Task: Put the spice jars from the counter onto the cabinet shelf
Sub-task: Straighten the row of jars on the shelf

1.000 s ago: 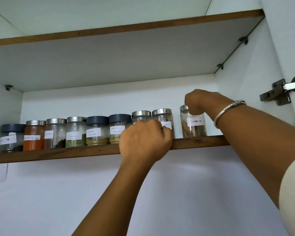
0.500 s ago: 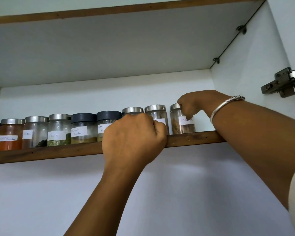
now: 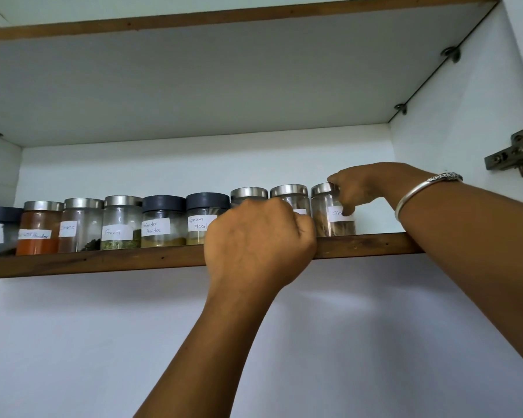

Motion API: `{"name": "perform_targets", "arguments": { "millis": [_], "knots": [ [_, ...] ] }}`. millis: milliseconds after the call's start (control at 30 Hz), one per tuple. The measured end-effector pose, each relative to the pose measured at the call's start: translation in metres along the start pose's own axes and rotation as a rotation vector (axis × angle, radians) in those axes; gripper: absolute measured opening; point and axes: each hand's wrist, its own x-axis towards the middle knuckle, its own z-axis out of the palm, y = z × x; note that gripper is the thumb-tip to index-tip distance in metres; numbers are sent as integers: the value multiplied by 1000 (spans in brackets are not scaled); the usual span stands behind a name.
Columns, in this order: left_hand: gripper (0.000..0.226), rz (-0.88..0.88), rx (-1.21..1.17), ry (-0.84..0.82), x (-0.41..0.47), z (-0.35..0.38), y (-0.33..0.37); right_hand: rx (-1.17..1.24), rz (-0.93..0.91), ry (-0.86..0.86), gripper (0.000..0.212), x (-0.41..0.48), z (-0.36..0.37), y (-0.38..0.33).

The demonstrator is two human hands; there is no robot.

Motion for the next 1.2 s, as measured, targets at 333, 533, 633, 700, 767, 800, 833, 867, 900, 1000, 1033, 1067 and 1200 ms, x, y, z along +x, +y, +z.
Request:
{"name": "perform_targets", "arguments": {
  "millis": [333, 533, 633, 700, 767, 800, 833, 867, 900, 1000, 1033, 1067, 1200],
  "knots": [
    [38, -9, 10, 7, 0, 2, -1, 181, 35, -68, 75, -6, 3, -3],
    [38, -10, 20, 4, 2, 3, -2, 53, 48, 23, 94, -7, 2, -10],
    [37, -13, -4, -27, 4, 3, -2, -45, 33, 77, 89, -13, 3, -17],
    [38, -26, -16, -52, 6, 3, -3, -90, 11, 65, 83, -23, 3, -22],
    [37, -42, -25, -80, 6, 4, -3, -132, -17, 48, 74, -36, -2, -28],
    [37, -50, -29, -96, 6, 4, -3, -133, -25, 15, 68, -45, -4, -31],
    [36, -59, -33, -112, 6, 4, -3, -125, -24, -52, 61, -54, -7, -34],
    [36, -67, -35, -128, 7, 3, -3, -113, -10, -146, 55, -63, -8, -35],
    [35, -72, -35, -148, 7, 3, -3, -111, 10, -243, 49, -70, -7, -34],
    [34, -84, -33, -211, 7, -1, -2, -40, 54, -347, 39, -88, -7, -21],
    [34, -82, -29, -231, 7, -3, -2, -2, 65, -322, 37, -91, -8, -13],
    [33, -82, -27, -250, 7, -3, -2, 14, 76, -305, 36, -93, -10, -6],
    [30, -57, -39, -378, 20, -9, -5, 50, 101, -269, 45, -97, -21, 17]
  ]
}}
